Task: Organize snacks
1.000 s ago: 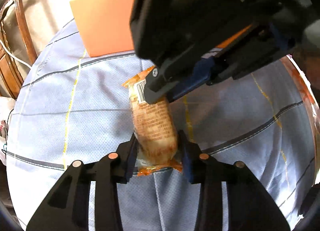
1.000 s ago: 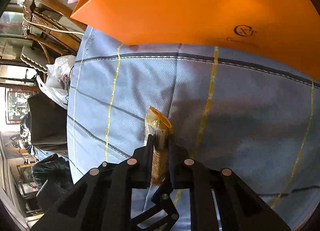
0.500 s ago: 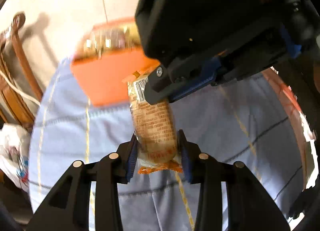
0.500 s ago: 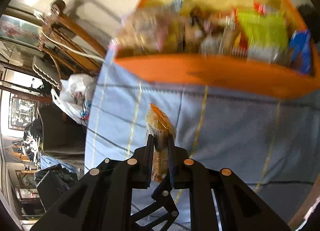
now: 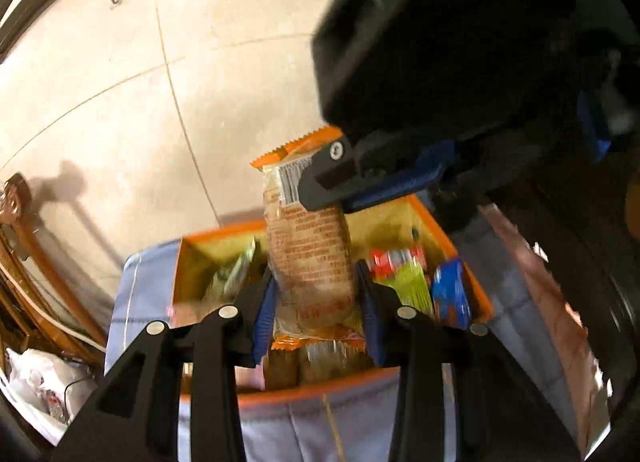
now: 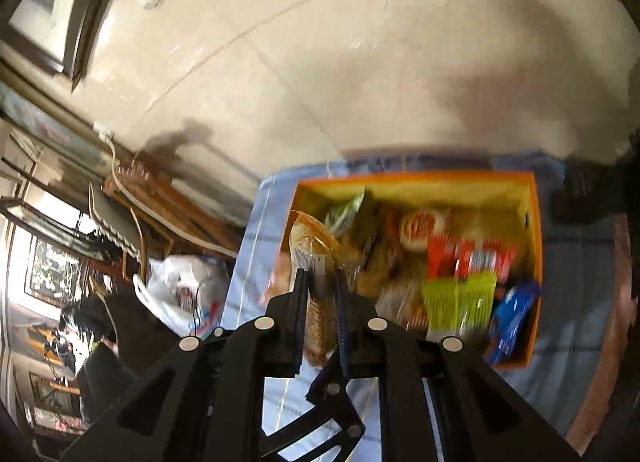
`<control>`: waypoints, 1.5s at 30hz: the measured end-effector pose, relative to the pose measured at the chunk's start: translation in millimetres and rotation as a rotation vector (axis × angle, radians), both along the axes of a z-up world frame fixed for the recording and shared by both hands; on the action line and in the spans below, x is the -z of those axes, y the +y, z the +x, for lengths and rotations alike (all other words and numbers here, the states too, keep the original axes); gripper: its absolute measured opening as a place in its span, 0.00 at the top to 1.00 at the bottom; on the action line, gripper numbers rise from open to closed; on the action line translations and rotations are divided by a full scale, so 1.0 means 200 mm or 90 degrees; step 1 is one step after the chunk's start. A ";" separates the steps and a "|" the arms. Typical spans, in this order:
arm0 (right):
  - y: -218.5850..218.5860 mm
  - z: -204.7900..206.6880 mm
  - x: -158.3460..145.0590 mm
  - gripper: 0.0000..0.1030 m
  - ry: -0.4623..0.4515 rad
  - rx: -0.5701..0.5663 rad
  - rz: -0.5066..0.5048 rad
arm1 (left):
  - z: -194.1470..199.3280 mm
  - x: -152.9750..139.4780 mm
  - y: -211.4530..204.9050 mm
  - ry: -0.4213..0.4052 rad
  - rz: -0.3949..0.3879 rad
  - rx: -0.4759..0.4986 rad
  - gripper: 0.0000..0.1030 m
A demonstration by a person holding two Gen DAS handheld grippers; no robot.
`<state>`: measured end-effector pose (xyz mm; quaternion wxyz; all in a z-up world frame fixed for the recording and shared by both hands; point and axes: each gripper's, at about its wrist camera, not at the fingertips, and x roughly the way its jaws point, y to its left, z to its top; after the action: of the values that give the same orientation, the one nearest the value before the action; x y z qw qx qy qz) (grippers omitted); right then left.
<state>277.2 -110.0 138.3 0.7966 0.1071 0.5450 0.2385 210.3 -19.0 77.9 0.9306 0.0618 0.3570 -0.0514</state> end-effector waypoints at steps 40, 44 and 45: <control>-0.31 -0.47 0.40 0.11 -0.225 0.179 -0.289 | -0.18 0.08 0.30 0.068 -0.066 -0.131 0.04; -0.32 -0.46 0.37 0.11 -0.214 0.193 -0.302 | -0.20 0.07 0.28 0.056 -0.047 -0.126 0.04; -0.32 -0.46 0.36 0.11 -0.220 0.195 -0.307 | -0.19 0.07 0.28 0.057 -0.044 -0.126 0.04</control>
<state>185.1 -174.3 66.3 0.9063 -0.0456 0.4202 -0.0055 171.6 37.4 63.6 0.9157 -0.0086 0.4008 0.0259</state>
